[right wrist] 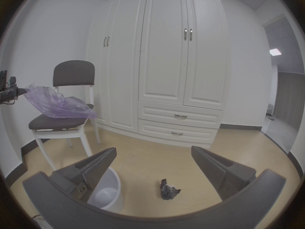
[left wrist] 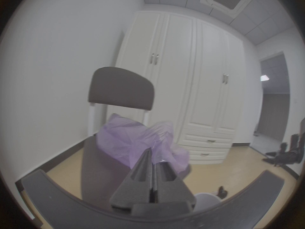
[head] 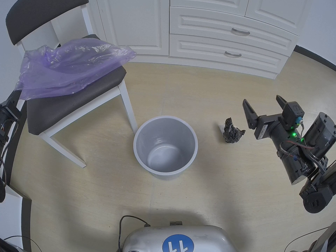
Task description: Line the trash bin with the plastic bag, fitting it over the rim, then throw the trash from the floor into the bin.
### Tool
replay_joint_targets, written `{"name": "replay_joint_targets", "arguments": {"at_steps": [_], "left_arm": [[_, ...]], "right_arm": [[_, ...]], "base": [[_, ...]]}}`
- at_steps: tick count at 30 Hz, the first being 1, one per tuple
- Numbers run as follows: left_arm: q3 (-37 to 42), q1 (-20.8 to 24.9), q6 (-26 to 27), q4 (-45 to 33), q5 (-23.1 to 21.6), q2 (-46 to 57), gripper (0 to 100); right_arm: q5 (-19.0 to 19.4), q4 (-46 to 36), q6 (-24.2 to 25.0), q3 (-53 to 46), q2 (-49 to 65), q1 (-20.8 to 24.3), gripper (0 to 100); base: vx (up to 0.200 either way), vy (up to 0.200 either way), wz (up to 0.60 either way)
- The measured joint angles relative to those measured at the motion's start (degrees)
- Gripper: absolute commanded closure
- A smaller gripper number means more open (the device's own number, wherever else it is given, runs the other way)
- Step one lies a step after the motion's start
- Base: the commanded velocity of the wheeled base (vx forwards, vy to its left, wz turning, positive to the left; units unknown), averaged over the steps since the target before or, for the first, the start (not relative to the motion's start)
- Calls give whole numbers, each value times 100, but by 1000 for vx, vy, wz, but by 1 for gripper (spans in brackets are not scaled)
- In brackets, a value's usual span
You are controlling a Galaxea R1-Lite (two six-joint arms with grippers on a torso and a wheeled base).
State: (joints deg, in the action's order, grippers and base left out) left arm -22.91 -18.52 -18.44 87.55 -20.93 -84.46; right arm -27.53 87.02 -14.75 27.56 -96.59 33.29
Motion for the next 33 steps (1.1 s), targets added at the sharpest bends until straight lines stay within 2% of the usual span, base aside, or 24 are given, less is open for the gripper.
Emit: {"name": "replay_joint_targets", "arguments": {"at_steps": [4, 7, 17, 23, 27, 33], "left_arm": [[240, 419, -57, -213, -134, 544, 100], [262, 797, -60, -779, -143, 855, 100], [-369, 2383, 30, -3845, -148, 2019, 100], [-691, 2989, 293, -5364, -143, 2671, 100], [-824, 3213, 528, -5816, -138, 3096, 100], [-875, 3434, 572, -5977, -145, 3538, 100]], "right_arm": [[-6, -6, 68, -23, -116, 256, 0], [-4, -9, 121, -33, -195, 367, 0], [33, -55, 329, -30, -440, 584, 0], [169, -79, 446, -26, -547, 658, 0], [233, -91, 545, -20, -663, 725, 0], [396, -145, 622, -91, -768, 837, 0]], "base": [[0, 0, 0], [0, 0, 0], [0, 0, 0], [0, 0, 0], [0, 0, 0], [0, 0, 0]]}}
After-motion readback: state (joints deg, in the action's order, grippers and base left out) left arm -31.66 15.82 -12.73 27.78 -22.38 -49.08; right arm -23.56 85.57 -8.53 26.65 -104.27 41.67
